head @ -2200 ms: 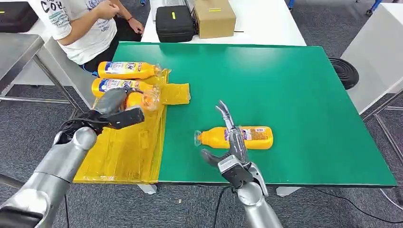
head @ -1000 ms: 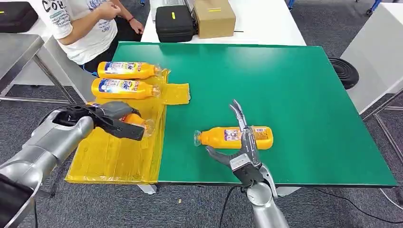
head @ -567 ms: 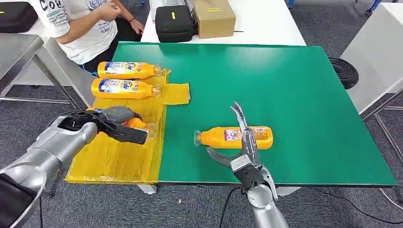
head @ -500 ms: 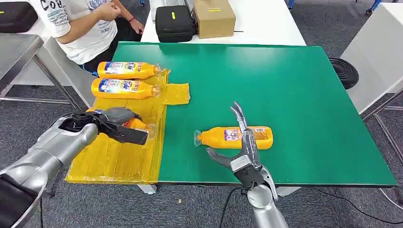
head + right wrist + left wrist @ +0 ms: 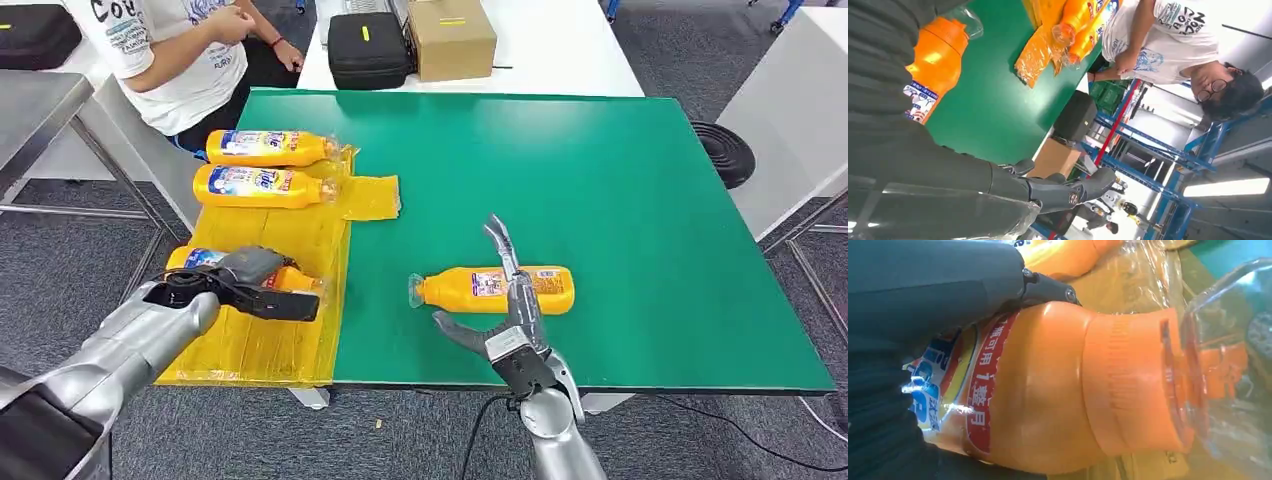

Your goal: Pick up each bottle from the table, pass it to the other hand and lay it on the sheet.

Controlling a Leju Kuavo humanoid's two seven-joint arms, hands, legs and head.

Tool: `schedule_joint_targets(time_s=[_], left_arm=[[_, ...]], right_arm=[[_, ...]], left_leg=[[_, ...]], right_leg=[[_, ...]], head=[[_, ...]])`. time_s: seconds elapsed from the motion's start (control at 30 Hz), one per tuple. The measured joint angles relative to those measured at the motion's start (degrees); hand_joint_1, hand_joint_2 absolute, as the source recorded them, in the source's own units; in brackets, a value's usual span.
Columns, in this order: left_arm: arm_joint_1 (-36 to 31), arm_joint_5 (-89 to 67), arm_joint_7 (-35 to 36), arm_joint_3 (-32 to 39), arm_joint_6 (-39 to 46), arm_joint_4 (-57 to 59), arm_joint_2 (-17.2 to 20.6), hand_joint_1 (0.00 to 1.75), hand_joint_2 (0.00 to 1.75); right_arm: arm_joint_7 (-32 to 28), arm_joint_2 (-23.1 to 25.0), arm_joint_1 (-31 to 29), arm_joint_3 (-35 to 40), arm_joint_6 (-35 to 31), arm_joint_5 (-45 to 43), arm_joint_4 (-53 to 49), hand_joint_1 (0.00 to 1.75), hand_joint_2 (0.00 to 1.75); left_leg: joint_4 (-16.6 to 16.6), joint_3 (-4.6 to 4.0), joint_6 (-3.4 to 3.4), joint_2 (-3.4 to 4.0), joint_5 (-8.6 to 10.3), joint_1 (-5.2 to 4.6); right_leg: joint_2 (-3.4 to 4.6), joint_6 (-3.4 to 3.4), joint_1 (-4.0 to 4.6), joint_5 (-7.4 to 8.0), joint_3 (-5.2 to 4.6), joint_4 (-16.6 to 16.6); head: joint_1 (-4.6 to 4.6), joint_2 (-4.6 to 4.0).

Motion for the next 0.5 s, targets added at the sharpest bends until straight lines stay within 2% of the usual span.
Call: schedule_joint_targets(time_s=[0.3,0.37,0.43,0.5], left_arm=[[-0.66,-0.72,-0.35,0.59,-2.01,1.84,-1.33,1.75,1.75],[-0.80,-0.76,-0.52,0.59,-2.49,1.99,-1.40,1.66,1.75],[-0.99,-0.79,-0.81,0.59,-2.93,2.23,-1.51,1.40,1.75],[-1.24,-0.79,-1.24,0.59,-3.89,2.34,-1.53,1.40,1.75]], right_arm=[[0.15,0.00,-0.02,-0.02,0.05,0.00,0.06,0.00,1.75],[0.15,0.00,-0.02,-0.02,0.05,0.00,0.07,0.00,1.75],[0.15,0.00,-0.02,-0.02,0.05,-0.02,0.07,0.00,1.75],[0.15,0.00,-0.01,-0.02,0.05,-0.02,0.20,0.00,1.75]], left_leg=[[0.00,0.18,0.00,0.00,0.00,-0.01],[0.00,0.20,0.00,0.00,0.00,-0.01],[0.00,0.20,0.00,0.00,0.00,-0.01],[0.00,0.20,0.00,0.00,0.00,0.00]], right_leg=[[0.00,0.00,-0.01,0.00,0.21,0.00],[0.00,0.00,-0.01,0.00,0.21,0.00],[0.00,0.00,0.00,0.00,0.21,0.00],[0.00,0.00,0.00,0.00,0.21,0.00]], head=[[0.00,0.00],[0.00,0.00],[0.00,0.00],[0.00,0.00]])
